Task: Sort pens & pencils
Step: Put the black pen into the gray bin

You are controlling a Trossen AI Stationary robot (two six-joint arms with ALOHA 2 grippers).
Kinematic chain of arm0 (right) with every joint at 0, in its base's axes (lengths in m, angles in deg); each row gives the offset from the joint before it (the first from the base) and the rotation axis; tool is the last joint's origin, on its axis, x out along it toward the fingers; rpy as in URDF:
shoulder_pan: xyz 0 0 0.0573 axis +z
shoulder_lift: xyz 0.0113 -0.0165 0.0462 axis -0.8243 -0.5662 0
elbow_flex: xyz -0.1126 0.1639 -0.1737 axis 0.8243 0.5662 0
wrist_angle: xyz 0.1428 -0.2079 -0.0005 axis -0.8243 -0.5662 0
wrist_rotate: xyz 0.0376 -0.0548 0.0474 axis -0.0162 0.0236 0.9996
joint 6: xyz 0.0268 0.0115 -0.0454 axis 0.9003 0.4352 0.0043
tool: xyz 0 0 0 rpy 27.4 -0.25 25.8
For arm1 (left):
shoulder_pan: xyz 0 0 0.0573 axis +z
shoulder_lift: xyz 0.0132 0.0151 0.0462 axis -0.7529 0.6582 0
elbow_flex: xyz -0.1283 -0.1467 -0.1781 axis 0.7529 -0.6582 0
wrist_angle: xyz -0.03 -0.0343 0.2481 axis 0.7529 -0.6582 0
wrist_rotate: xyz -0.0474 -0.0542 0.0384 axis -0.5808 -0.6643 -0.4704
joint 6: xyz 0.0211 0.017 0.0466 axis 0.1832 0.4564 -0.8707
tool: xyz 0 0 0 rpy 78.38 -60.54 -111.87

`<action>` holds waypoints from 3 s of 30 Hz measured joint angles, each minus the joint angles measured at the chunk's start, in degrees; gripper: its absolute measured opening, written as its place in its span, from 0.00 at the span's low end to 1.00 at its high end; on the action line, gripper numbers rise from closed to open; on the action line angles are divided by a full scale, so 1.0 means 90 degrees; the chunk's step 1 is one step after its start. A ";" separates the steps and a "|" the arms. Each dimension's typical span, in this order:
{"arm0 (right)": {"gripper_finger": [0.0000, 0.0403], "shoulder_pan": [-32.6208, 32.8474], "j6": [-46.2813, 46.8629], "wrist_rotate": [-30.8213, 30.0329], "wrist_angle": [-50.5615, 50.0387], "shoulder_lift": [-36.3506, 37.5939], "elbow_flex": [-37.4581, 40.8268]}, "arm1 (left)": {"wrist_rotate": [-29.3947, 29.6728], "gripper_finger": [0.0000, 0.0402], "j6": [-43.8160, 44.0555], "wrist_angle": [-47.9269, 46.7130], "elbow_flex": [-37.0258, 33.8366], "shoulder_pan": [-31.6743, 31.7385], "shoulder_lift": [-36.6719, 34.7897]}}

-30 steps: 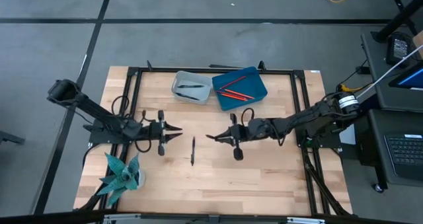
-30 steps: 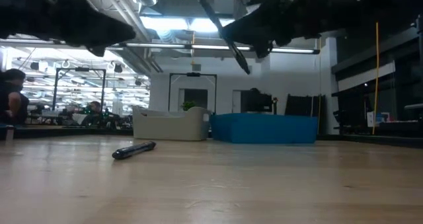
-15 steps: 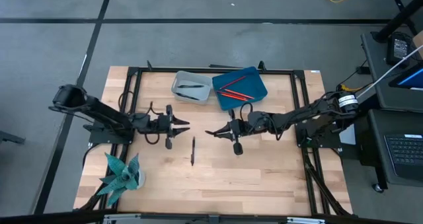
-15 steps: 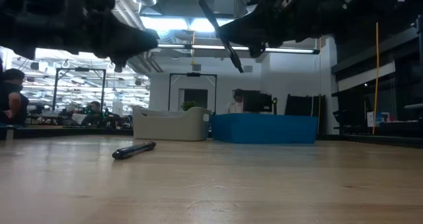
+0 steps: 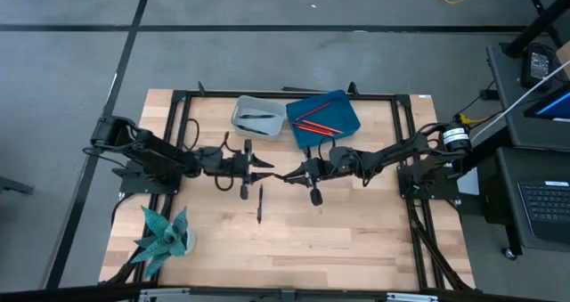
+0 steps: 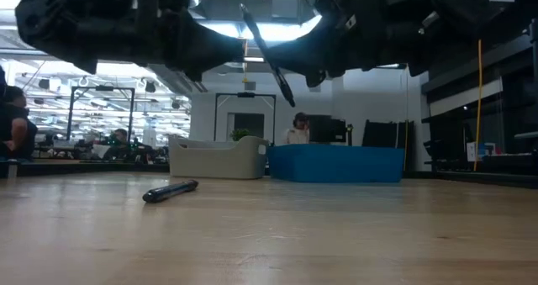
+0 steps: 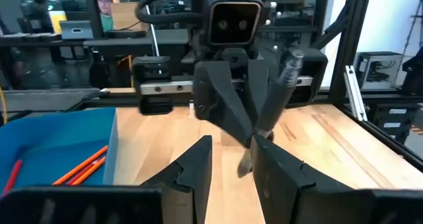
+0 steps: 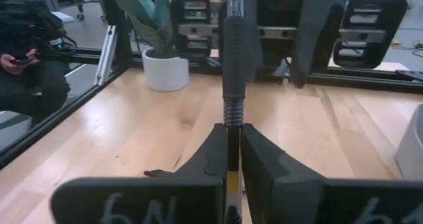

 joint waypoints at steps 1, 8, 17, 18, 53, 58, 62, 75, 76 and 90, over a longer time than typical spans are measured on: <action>0.06 -0.0024 -0.0003 0.0002 0.0005 -0.0002 0.0000 | -0.0048 0.25 0.0002 -0.0003 0.0055 0.0015 0.0054; 0.05 -0.0049 -0.0117 0.0035 0.0011 -0.0002 0.0000 | -0.0387 0.25 0.0002 0.0005 0.0534 0.0021 0.0441; 0.00 -0.0046 -0.0117 0.0154 -0.0059 -0.0005 -0.0002 | -0.0559 0.25 0.0004 -0.0034 0.0973 0.0031 0.0954; 0.00 -0.0047 -0.0117 0.0160 -0.0076 -0.0005 -0.0002 | -0.0561 0.25 0.0002 -0.0074 0.0971 0.0031 0.0966; 0.39 0.1002 0.0186 -0.0121 -0.5613 -0.0002 -0.2038 | -0.0539 0.25 -0.0280 -0.4295 0.0961 0.0730 -0.0972; 0.43 0.1346 0.0236 -0.0240 -0.6010 -0.0013 -0.2399 | -0.0540 0.25 -0.0270 -0.4897 0.0959 0.0604 -0.1292; 0.43 0.1612 0.0221 -0.0395 -0.6318 -0.0302 -0.2765 | -0.0545 0.25 -0.0272 -0.5051 0.0959 0.0503 -0.1307; 0.43 0.2141 -0.0197 -0.0532 -0.8836 -0.2118 -0.5272 | -0.0549 0.25 0.0050 -0.5872 0.0959 0.0468 -0.1307; 0.43 0.2196 -0.0239 -0.0538 -0.8931 -0.2195 -0.5379 | -0.0549 0.25 0.0054 -0.5945 0.0959 0.0470 -0.1306; 0.43 0.2787 0.0231 -0.0735 -0.9917 -0.3448 -0.6640 | -0.0546 0.25 0.0350 -0.6099 0.0959 0.0434 -0.1305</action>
